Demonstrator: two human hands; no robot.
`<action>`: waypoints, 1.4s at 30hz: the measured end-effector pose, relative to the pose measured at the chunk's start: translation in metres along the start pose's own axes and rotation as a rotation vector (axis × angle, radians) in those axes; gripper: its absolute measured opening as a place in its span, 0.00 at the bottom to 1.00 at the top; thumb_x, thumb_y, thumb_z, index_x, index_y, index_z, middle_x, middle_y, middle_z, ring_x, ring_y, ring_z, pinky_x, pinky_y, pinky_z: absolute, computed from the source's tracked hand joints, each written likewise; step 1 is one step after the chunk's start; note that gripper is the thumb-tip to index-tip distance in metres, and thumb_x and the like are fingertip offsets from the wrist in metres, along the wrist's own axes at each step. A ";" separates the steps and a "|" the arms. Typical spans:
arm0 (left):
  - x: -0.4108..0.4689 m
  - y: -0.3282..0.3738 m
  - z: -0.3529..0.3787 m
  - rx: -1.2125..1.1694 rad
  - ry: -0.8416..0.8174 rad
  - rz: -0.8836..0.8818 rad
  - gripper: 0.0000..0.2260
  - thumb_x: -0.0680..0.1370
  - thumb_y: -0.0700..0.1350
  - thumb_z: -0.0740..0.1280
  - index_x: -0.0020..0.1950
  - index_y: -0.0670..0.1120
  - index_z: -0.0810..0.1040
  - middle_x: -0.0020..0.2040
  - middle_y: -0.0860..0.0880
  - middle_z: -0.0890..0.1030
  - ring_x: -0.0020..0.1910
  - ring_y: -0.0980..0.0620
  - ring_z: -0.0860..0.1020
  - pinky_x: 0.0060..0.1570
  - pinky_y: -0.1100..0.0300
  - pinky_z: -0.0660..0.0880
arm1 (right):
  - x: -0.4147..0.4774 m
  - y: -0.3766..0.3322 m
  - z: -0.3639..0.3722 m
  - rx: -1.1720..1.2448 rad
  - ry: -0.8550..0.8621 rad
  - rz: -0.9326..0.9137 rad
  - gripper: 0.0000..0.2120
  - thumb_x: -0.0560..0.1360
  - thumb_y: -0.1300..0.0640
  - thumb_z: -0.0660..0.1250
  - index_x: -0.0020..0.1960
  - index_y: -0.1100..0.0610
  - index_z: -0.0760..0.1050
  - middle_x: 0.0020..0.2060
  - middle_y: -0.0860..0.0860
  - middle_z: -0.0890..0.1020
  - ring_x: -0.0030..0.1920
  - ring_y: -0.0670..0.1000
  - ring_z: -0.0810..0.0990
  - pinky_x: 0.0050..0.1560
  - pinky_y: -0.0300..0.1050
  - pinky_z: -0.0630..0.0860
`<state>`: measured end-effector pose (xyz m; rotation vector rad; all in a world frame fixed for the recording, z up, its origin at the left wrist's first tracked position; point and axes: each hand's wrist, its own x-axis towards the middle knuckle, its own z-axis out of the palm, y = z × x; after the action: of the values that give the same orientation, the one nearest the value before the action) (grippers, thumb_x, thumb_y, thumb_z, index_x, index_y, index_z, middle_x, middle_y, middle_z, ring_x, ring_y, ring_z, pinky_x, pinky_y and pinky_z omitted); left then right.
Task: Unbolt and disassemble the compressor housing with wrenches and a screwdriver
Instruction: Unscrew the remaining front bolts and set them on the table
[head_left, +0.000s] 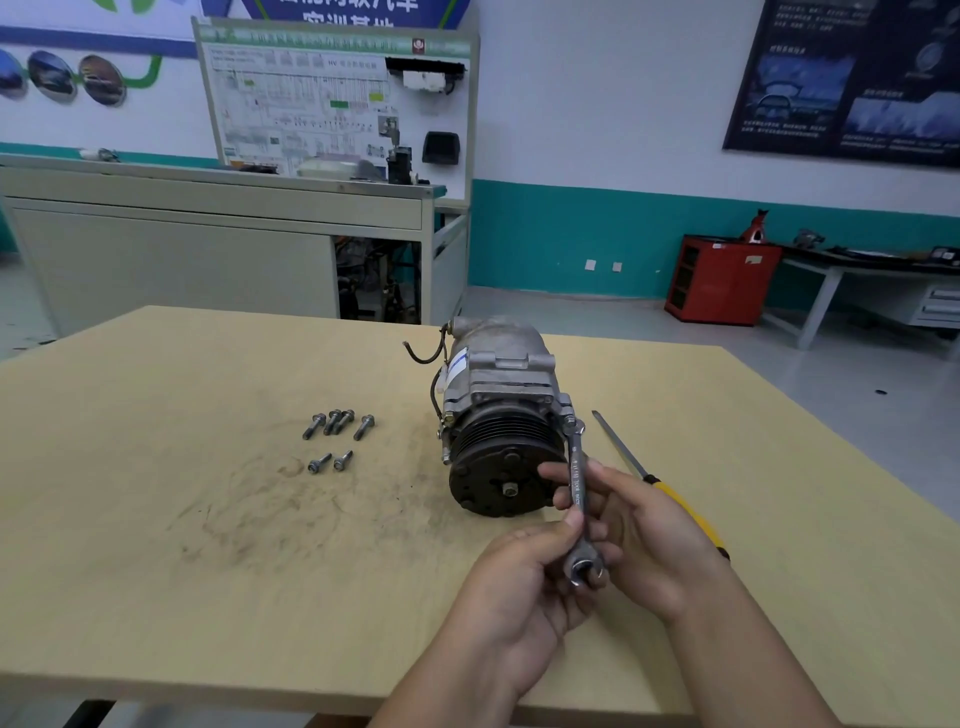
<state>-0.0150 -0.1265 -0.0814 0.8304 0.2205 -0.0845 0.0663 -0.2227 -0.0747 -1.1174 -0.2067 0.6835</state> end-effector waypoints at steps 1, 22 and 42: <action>0.000 -0.001 -0.002 -0.030 0.010 -0.020 0.09 0.69 0.43 0.68 0.31 0.40 0.82 0.29 0.43 0.80 0.23 0.54 0.75 0.23 0.68 0.71 | -0.001 0.003 -0.002 0.002 -0.031 -0.006 0.15 0.72 0.55 0.62 0.46 0.63 0.83 0.31 0.53 0.79 0.21 0.46 0.70 0.20 0.38 0.70; 0.002 -0.012 0.014 0.363 0.053 0.088 0.13 0.78 0.44 0.65 0.34 0.44 0.79 0.29 0.48 0.80 0.25 0.56 0.76 0.26 0.69 0.69 | -0.007 -0.006 -0.007 -0.254 0.290 -0.059 0.13 0.74 0.63 0.67 0.30 0.62 0.79 0.26 0.55 0.79 0.22 0.50 0.73 0.23 0.38 0.71; -0.003 -0.007 0.014 0.016 -0.020 -0.006 0.14 0.77 0.45 0.64 0.35 0.42 0.83 0.33 0.42 0.82 0.26 0.51 0.79 0.25 0.66 0.73 | -0.002 -0.010 -0.001 -0.034 0.205 0.084 0.13 0.75 0.56 0.65 0.32 0.59 0.75 0.22 0.49 0.66 0.15 0.43 0.61 0.16 0.29 0.59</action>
<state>-0.0167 -0.1416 -0.0773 0.8448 0.2040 -0.1006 0.0695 -0.2274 -0.0659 -1.2254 0.0033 0.6369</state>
